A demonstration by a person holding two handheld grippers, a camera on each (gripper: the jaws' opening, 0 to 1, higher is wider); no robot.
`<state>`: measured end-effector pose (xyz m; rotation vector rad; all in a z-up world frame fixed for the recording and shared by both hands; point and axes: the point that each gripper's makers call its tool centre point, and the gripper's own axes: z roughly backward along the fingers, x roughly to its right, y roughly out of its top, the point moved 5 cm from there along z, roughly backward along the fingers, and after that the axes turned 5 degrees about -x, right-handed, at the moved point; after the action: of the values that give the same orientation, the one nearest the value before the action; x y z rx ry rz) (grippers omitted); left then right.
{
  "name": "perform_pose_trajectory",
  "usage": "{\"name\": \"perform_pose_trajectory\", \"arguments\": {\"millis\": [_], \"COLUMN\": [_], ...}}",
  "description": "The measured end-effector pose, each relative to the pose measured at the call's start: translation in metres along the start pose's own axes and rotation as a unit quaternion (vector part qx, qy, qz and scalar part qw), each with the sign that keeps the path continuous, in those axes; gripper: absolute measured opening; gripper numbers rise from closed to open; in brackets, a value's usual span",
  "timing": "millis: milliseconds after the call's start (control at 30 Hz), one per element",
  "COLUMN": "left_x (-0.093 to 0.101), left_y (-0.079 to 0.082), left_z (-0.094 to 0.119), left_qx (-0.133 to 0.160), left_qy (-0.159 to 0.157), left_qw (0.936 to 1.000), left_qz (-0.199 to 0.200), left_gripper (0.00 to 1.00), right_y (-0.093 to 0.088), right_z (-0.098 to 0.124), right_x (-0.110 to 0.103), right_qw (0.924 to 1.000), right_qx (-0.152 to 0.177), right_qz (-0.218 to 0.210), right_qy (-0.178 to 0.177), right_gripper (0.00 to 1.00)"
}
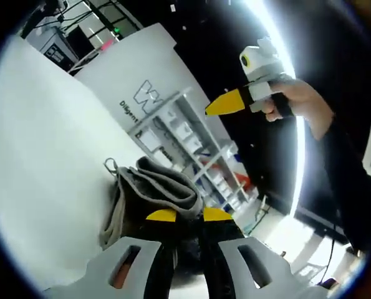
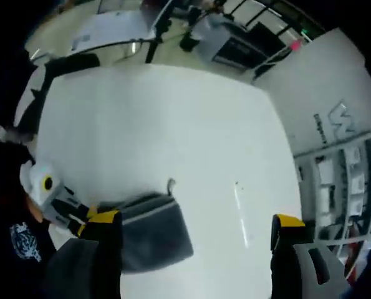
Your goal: Open the folded towel by lifting each exposed corner and separating the folded layers until the towel lies flat within the target outline without major curled edges
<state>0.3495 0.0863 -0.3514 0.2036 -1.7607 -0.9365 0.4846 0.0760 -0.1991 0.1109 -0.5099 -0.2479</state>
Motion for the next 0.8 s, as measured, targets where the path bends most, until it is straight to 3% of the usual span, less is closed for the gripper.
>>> {"name": "perform_pose_trajectory", "arguments": {"millis": [133, 333, 467, 533, 800], "left_x": [-0.001, -0.001, -0.001, -0.001, -0.001], "left_y": [0.0, 0.0, 0.0, 0.0, -0.001], "left_z": [0.0, -0.001, -0.001, -0.001, -0.002], "left_qx": [-0.001, -0.003, -0.003, -0.003, -0.008], "left_qy": [0.003, 0.003, 0.002, 0.001, 0.004], "left_qw": [1.0, 1.0, 1.0, 1.0, 0.9999], "left_qz": [-0.002, -0.002, -0.003, -0.003, -0.012], "left_gripper": [0.09, 0.1, 0.1, 0.1, 0.1], "right_y": [0.0, 0.017, 0.024, 0.029, 0.028], "right_z": [-0.011, -0.034, -0.043, -0.048, -0.076], "right_x": [-0.007, -0.008, -0.015, -0.009, -0.013], "right_qw": [1.0, 0.9995, 0.9994, 0.9994, 0.9981], "right_qx": [-0.008, -0.03, -0.027, -0.026, -0.049], "right_qz": [-0.006, -0.002, -0.013, -0.019, -0.035], "right_qy": [-0.001, -0.006, 0.017, 0.016, 0.014], "right_gripper": [0.99, 0.99, 0.99, 0.99, 0.99]}}
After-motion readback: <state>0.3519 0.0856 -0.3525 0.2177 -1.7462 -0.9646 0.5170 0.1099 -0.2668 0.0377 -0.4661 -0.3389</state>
